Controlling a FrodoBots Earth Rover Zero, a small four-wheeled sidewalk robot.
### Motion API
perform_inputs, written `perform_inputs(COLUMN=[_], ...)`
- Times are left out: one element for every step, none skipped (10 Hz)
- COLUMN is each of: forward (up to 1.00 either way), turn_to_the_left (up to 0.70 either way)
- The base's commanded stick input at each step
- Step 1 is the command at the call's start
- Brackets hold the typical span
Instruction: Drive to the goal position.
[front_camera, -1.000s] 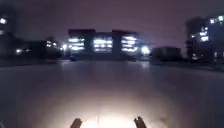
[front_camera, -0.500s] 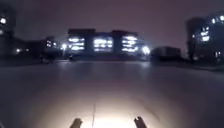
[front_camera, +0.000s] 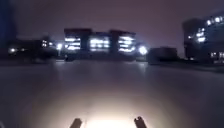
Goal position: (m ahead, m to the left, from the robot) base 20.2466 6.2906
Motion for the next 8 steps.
perform_inputs(forward=[1.0, 1.0, 1.0, 1.0, 1.0, 1.0, 1.0, 1.0], turn_to_the_left=[0.0, 0.0, 0.0, 0.0, 0.0, 0.0, 0.0, 0.0])
